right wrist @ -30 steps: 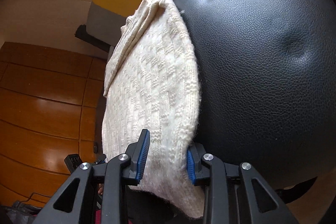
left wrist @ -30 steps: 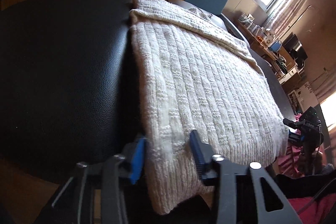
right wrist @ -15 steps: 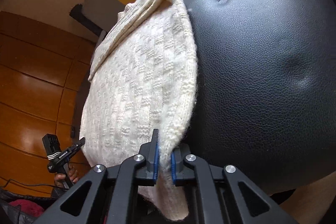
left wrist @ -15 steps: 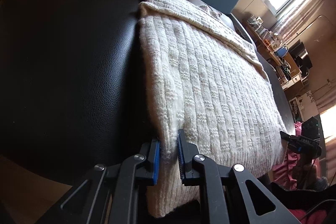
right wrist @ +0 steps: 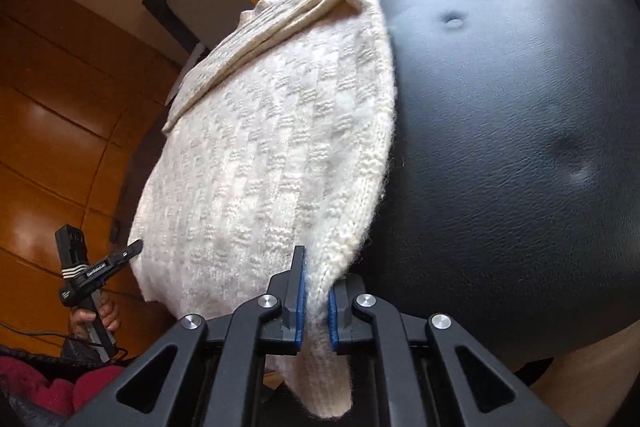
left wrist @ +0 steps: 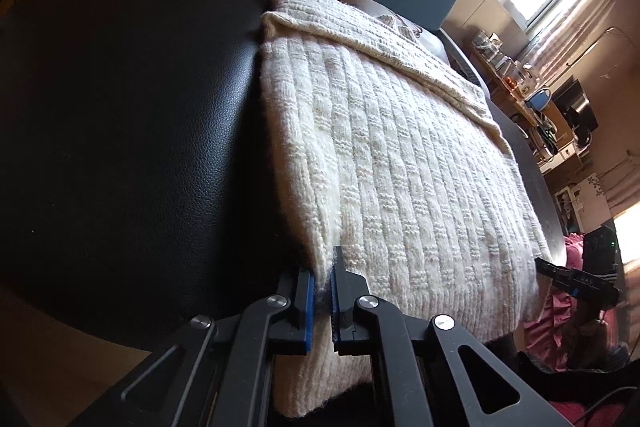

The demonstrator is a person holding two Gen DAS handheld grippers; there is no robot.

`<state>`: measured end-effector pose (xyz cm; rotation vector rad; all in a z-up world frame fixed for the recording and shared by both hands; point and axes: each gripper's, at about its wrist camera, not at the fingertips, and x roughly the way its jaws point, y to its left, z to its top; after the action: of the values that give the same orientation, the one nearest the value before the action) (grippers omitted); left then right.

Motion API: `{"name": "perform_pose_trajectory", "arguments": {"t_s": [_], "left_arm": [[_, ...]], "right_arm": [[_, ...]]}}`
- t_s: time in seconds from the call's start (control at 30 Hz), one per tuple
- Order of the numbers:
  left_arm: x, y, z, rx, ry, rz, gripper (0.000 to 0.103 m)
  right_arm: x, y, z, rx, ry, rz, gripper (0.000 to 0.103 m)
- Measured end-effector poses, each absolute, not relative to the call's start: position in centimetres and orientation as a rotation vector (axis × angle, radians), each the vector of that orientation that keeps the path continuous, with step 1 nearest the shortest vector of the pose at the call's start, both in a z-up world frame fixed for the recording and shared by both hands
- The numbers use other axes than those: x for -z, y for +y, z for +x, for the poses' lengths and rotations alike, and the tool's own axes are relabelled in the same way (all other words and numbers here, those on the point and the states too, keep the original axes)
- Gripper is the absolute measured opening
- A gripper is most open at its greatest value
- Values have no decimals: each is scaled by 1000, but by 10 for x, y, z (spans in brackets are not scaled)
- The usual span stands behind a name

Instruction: Fold clothes

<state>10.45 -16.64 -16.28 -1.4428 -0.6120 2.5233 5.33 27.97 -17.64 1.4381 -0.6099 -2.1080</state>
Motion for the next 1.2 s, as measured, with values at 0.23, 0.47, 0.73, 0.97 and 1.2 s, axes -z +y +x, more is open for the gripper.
{"name": "perform_pose_trajectory", "arguments": {"t_s": [0.23, 0.47, 0.73, 0.97, 1.2], "left_arm": [[146, -194, 133, -2417, -828, -1256, 5], [116, -217, 127, -2328, -1000, -1065, 5], [80, -230, 57, -2268, -1122, -852, 5], [75, -243, -34, -2239, -1214, -762, 5], [75, -247, -115, -2242, -1256, -756, 5]], "right_arm": [[173, 279, 70, 1956, -755, 1305, 7], [152, 292, 55, 1879, -902, 1147, 7], [127, 286, -2, 1889, -972, 1042, 7], [117, 288, -78, 1946, -1045, 988, 7], [113, 295, -155, 1984, -1106, 959, 7]]}}
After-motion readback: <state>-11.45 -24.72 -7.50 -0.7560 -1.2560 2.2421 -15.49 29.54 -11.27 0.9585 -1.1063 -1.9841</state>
